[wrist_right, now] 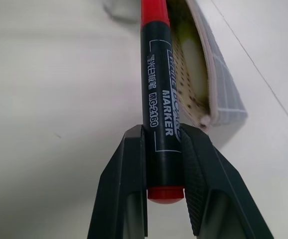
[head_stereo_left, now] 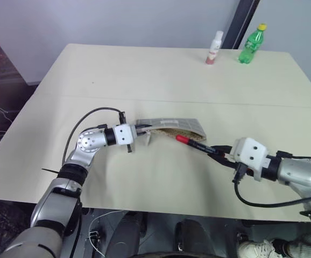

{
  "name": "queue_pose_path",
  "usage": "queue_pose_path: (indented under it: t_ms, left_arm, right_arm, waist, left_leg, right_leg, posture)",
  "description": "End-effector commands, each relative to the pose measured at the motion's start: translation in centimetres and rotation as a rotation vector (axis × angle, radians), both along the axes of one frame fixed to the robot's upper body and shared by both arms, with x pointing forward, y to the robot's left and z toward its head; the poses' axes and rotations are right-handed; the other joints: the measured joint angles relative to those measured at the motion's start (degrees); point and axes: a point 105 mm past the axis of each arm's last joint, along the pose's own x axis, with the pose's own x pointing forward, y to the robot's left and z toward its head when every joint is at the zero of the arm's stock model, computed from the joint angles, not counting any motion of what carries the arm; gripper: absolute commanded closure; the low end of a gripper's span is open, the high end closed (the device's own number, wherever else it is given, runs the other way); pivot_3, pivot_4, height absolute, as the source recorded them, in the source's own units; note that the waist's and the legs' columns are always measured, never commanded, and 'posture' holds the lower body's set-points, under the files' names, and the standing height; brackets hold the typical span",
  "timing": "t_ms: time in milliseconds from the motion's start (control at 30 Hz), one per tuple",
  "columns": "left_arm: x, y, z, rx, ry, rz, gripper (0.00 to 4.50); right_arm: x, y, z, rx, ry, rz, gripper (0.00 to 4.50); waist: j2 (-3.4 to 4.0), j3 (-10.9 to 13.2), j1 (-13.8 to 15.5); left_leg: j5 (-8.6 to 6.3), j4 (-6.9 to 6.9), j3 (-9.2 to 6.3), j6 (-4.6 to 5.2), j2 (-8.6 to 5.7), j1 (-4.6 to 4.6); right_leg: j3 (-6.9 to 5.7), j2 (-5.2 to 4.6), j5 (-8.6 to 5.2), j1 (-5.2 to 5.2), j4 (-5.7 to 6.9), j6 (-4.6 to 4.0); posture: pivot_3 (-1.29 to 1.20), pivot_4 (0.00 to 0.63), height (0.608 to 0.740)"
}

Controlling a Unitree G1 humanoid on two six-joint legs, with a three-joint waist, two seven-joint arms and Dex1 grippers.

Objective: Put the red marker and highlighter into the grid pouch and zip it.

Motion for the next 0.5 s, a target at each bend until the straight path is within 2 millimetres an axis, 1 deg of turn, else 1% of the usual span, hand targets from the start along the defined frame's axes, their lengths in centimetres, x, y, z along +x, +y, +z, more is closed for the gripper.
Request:
queue_pose_path:
  t_ms: [33, 167, 267, 367, 400, 500]
  left_arm:
    - [-0.2, -0.7, 1.4, -0.015, -0.051, -0.032, 4.50]
    - [-1.2, -1.8, 1.5, 0.018, -0.079, -0.100, 4.50]
    - [-1.7, -3.1, 2.0, 0.011, -0.087, -0.136, 4.50]
    - [-2.0, -4.2, 2.2, 0.001, -0.083, -0.157, 4.50]
    - [-2.0, -4.3, 2.2, -0.001, -0.079, -0.159, 4.50]
    - [-2.0, -4.3, 2.1, 0.003, -0.068, -0.156, 4.50]
  right_arm:
    - [0.8, 0.3, 0.9, -0.020, -0.073, 0.012, 4.09]
    - [2.4, 0.4, 1.0, -0.076, -0.108, 0.002, 4.09]
    - [3.7, 1.2, 0.8, -0.148, -0.133, 0.010, 4.09]
    - [4.9, 3.7, 1.1, -0.177, -0.195, 0.058, 4.09]
    - [5.2, 4.2, 1.1, -0.180, -0.206, 0.064, 4.09]
    - [5.5, 5.0, 1.2, -0.185, -0.219, 0.073, 4.09]
  waist:
    - [0.00, 0.00, 0.03]
    - [0.00, 0.00, 0.02]
    - [0.00, 0.00, -0.01]
    - [0.01, 0.00, -0.02]
    - [0.00, 0.01, -0.03]
    - [0.00, 0.01, 0.11]
  left_leg:
    - [0.00, -0.01, 0.00, 0.00, 0.00, -0.01]
    - [0.00, -0.03, -0.01, 0.00, 0.00, -0.01]
    - [0.01, -0.01, 0.00, -0.01, 0.00, 0.01]
    - [0.01, -0.02, -0.01, -0.01, 0.00, 0.01]
    - [0.01, -0.03, -0.01, -0.01, 0.00, 0.00]
    - [0.02, -0.04, -0.01, -0.01, -0.02, -0.01]
  right_leg:
    - [0.00, 0.00, 0.00, 0.00, 0.00, 0.00]
    - [-0.01, 0.01, 0.00, 0.00, 0.00, 0.00]
    - [-0.01, 0.02, 0.00, 0.01, 0.01, 0.00]
    - [0.00, 0.03, 0.00, 0.00, 0.01, 0.00]
    - [0.01, 0.03, 0.00, -0.03, 0.01, 0.00]
    - [0.00, 0.04, 0.00, -0.03, 0.01, 0.00]
  posture:
    - [0.00, 0.150, 0.740]
    - [0.00, 0.150, 0.740]
    - [0.00, 0.150, 0.740]
    - [0.00, 0.150, 0.740]
    - [0.00, 0.150, 0.740]
    - [0.00, 0.150, 0.740]
